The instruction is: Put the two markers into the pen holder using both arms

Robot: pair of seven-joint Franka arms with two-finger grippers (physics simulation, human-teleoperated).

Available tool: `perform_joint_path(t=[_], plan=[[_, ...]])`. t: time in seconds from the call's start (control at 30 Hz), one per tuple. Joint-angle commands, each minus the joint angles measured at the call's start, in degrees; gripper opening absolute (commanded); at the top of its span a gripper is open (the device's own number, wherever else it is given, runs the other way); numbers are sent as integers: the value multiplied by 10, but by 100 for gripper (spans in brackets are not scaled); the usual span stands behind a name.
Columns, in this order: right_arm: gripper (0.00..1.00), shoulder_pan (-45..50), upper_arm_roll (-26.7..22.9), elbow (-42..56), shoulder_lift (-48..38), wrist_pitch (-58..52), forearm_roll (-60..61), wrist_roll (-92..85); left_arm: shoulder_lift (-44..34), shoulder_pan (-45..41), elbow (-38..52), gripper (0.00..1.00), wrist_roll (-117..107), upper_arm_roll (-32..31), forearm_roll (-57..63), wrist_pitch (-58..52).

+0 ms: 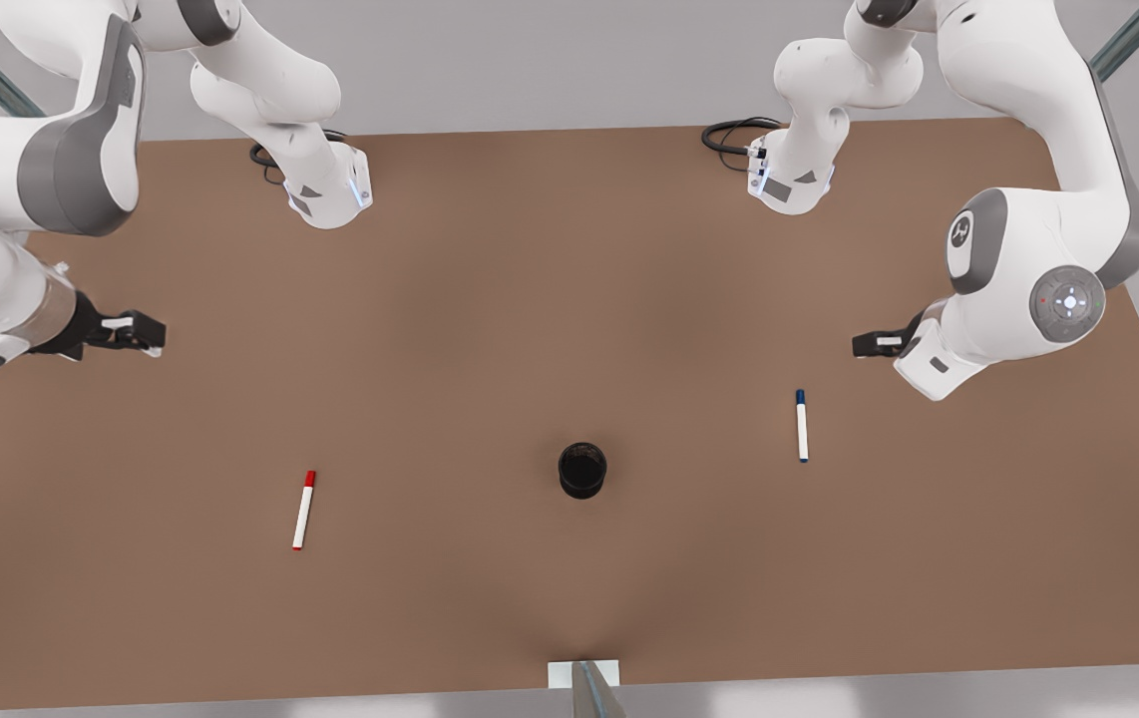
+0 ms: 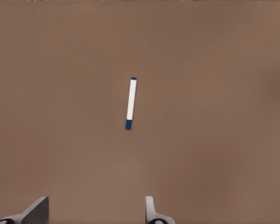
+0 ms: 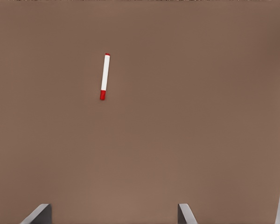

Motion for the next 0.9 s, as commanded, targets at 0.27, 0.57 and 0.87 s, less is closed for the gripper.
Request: perform_joint_path(t=[0.27,0.57,0.87], plan=[[100,7,5,18,190,225,23,-9,75,-11,-158,100,-5,1,0,322],[100,18,5,6,295,394,28,46,162,-19,-223,100,54,0,-2,521],[100,16,5,-48,355,492,59,109,205,-18,-228,100,54,0,-3,527]])
